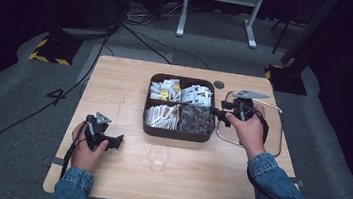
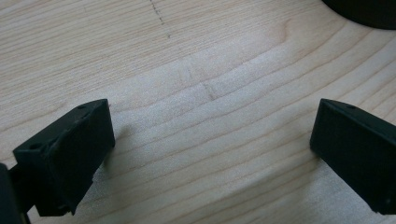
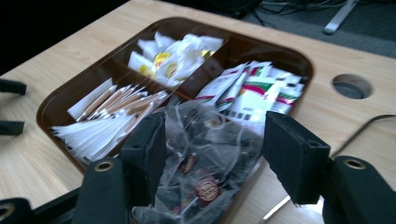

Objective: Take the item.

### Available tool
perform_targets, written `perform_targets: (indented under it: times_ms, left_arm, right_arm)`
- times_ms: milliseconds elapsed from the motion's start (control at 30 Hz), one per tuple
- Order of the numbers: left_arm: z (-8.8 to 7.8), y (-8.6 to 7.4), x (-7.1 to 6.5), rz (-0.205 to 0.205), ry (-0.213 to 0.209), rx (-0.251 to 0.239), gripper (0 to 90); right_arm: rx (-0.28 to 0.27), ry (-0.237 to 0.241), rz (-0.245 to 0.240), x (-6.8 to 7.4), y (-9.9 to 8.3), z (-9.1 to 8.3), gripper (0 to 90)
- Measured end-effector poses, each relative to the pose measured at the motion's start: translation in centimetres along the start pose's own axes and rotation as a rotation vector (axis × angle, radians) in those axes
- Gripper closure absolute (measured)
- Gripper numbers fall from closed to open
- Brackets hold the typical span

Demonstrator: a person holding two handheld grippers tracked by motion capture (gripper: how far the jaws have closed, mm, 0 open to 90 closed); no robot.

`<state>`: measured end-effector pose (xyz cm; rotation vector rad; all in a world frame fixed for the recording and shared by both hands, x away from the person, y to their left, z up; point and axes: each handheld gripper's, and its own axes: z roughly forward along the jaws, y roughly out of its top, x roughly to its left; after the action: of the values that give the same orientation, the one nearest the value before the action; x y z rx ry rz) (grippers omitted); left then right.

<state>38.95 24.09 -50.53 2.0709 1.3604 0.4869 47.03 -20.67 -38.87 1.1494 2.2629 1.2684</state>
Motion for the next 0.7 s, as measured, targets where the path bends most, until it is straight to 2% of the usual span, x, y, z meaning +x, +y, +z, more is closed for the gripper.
perform_targets:
  times_ms: [367,700]
  left_arm:
    - [0.0,0.0,0.0,0.000,0.000,0.000,0.2]
    - [0.0,0.0,0.0,0.000,0.000,-0.001,0.2]
  right_arm:
    - [0.086,0.053,-0.046,2.1,-1.0,3.7,44.0]
    - [0.141,0.067,-0.059,2.9,-1.6,6.1,45.2]
